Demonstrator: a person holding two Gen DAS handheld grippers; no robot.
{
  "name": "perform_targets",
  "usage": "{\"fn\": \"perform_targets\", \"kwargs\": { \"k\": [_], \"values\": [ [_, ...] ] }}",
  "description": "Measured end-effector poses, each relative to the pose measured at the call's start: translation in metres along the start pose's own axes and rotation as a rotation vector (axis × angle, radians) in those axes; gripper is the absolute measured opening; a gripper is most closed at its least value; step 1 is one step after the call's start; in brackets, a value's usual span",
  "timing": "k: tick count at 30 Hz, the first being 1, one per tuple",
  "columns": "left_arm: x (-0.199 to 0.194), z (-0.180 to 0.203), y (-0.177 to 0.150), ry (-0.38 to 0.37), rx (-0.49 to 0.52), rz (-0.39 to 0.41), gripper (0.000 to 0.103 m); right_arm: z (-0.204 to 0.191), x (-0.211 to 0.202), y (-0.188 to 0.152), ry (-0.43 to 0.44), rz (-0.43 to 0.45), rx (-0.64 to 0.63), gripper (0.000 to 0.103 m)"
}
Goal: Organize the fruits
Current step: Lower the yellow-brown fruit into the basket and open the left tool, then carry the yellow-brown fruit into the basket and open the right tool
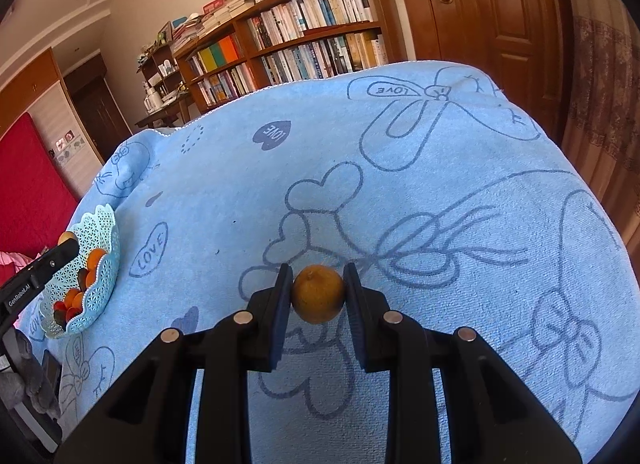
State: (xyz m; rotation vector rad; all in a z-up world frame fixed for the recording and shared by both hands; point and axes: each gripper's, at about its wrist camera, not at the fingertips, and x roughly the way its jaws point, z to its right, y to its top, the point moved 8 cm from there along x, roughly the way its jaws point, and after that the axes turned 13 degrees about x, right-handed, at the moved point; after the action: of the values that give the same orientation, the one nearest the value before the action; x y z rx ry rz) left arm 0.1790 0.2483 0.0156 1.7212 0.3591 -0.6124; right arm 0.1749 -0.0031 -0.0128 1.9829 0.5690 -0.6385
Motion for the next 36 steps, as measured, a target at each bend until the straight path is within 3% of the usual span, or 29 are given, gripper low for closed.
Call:
{"fn": "perform_targets", "kwargs": {
  "k": [9,11,13,15,23,27,36],
  "values": [
    [0.0,-0.068,-0.023,0.096,-0.094,-0.034,0.027,-0.002,0.004,-0.007,-0.013,-0.01,-0.018,0.026],
    [-0.002,-0.079,-0.026,0.106,-0.119,-0.035,0.031,-0.003,0.005,-0.008,-0.016,-0.012,-0.022,0.026],
    [-0.003,-0.09,-0.029,0.105,-0.163,-0.035,0.069,-0.004,0.005,-0.009,-0.018,-0.014,-0.027,0.026],
    [-0.009,-0.099,-0.03,0.123,-0.2,-0.012,0.078,-0.005,0.006,-0.011,-0.02,-0.015,-0.031,0.026],
    [-0.035,-0.121,-0.03,0.168,-0.198,0.025,0.085,-0.04,-0.005,-0.01,0.02,-0.006,-0.098,0.026],
    [-0.047,-0.126,-0.03,0.167,-0.175,0.039,0.091,-0.079,-0.008,-0.012,0.087,-0.029,-0.128,0.026],
    [-0.07,-0.134,-0.035,0.172,-0.136,0.064,0.093,-0.185,0.0,-0.038,0.232,-0.115,-0.225,0.026]
  ]
}}
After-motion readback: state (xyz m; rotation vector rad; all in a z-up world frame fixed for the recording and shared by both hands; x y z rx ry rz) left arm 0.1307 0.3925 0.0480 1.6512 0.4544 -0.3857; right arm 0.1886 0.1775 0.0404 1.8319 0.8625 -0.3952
